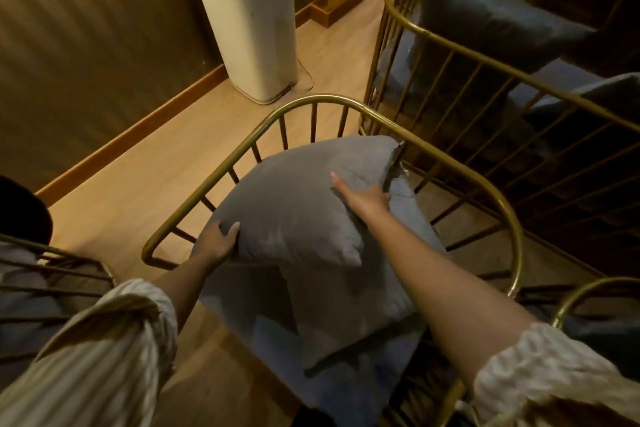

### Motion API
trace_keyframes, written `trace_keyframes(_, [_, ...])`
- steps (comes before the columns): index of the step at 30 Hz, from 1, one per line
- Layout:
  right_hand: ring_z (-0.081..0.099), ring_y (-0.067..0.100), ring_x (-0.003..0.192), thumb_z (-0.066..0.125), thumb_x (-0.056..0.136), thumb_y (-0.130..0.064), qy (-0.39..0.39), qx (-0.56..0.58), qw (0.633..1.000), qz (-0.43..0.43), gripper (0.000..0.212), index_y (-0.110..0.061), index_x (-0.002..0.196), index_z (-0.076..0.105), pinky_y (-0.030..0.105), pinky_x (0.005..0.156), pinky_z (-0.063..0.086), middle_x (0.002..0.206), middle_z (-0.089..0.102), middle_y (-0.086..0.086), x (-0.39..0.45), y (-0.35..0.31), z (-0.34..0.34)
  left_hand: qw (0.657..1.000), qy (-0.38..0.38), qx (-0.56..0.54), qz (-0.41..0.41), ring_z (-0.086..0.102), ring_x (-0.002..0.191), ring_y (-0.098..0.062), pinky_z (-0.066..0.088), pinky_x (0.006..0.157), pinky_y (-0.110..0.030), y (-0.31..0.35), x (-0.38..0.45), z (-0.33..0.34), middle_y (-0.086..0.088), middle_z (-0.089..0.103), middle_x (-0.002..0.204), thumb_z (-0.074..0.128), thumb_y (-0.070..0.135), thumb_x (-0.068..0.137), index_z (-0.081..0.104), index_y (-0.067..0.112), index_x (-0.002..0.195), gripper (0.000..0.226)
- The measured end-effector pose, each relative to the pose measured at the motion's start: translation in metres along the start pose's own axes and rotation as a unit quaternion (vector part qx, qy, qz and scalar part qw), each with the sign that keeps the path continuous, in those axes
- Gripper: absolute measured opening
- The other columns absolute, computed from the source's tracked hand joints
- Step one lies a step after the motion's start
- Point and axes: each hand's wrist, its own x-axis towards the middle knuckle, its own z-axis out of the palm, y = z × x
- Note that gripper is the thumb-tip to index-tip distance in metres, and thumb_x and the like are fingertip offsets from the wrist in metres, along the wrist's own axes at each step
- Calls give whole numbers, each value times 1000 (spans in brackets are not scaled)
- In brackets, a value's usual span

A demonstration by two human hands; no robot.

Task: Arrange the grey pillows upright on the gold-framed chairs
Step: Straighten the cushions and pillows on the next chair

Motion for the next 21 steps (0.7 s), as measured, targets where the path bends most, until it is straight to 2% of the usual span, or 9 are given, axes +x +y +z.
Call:
trace_keyframes(3, [21, 39, 149, 75, 56, -77, -30, -36, 999, 14, 144, -24, 156, -13, 54, 118, 23, 165, 9, 13, 17, 9, 9, 999, -12, -18, -24, 47, 135, -41, 41, 110, -51, -3, 22, -4, -21, 46, 150, 49, 57, 96, 34, 7, 151, 76])
trace_keyframes(5, [20, 39, 150, 79, 51, -76, -43, -26, 998, 23, 148, -32, 154, -18, 56, 119, 23, 166, 8, 10, 33, 24, 11, 998, -19, -32, -58, 52, 129, -41, 44, 107, -53, -7, 42, -8, -21, 51, 145, 47, 65, 92, 39, 7, 148, 81])
trace_keyframes(9, [30, 34, 147, 87, 54, -62, -41, 37, 998, 17, 142, -33, 157, -6, 52, 119, 29, 165, 18, 5, 54, 44, 5, 988, -62, -72, -124, 52, 129, -41, 43, 107, -51, -6, 69, -12, -20, 52, 144, 50, 71, 87, 41, 5, 147, 90])
trace_keyframes(14, [33, 33, 145, 90, 55, -55, -33, 70, 997, 11, 136, -34, 157, 3, 53, 118, 31, 163, 23, 4, 67, 55, 3, 974, -139, -88, -157, 51, 132, -39, 42, 107, -51, 1, 86, -19, -15, 50, 148, 62, 90, 57, 37, 11, 151, 126])
trace_keyframes(17, [36, 32, 144, 92, 54, -52, -33, 100, 994, 9, 134, -33, 157, 8, 52, 117, 33, 162, 26, 4, 67, 61, -5, 967, -151, -114, -170, 51, 131, -38, 42, 101, -46, 7, 83, -19, -14, 53, 144, 63, 86, 62, 45, 10, 145, 115])
trace_keyframes(21, [47, 31, 134, 92, 62, -40, -38, 132, 990, 26, 116, -24, 154, 22, 44, 108, 43, 154, 40, 7, 60, 77, -32, 956, -206, -147, -145, 56, 120, -31, 42, 98, -42, 20, 69, -22, -11, 58, 137, 42, 86, 75, 53, 19, 139, 94])
